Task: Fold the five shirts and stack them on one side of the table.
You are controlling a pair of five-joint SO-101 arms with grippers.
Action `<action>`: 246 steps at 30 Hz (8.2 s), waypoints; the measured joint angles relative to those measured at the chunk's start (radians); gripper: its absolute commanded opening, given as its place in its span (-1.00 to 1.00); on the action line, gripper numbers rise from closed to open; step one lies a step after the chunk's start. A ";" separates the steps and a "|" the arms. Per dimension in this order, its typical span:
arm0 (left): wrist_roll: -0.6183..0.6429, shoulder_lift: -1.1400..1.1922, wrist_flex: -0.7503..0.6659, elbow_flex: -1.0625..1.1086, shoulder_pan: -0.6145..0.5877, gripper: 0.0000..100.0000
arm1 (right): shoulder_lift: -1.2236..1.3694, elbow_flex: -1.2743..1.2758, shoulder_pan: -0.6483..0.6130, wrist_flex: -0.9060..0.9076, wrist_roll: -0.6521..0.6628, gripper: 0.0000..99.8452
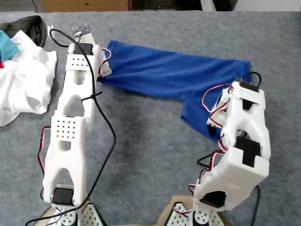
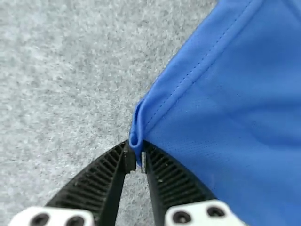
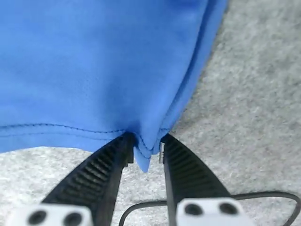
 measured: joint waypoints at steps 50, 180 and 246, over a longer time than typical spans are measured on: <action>0.000 0.000 0.000 0.000 0.000 -0.96 | 0.002 -0.041 -0.121 0.081 -0.146 -0.78; -0.034 -1.011 0.057 0.106 -0.166 -0.96 | -0.821 -0.502 -0.150 -0.397 -0.242 -0.99; -0.034 -0.629 -0.255 0.703 -0.264 -0.96 | 1.010 -1.855 -0.601 -0.308 -0.046 -0.75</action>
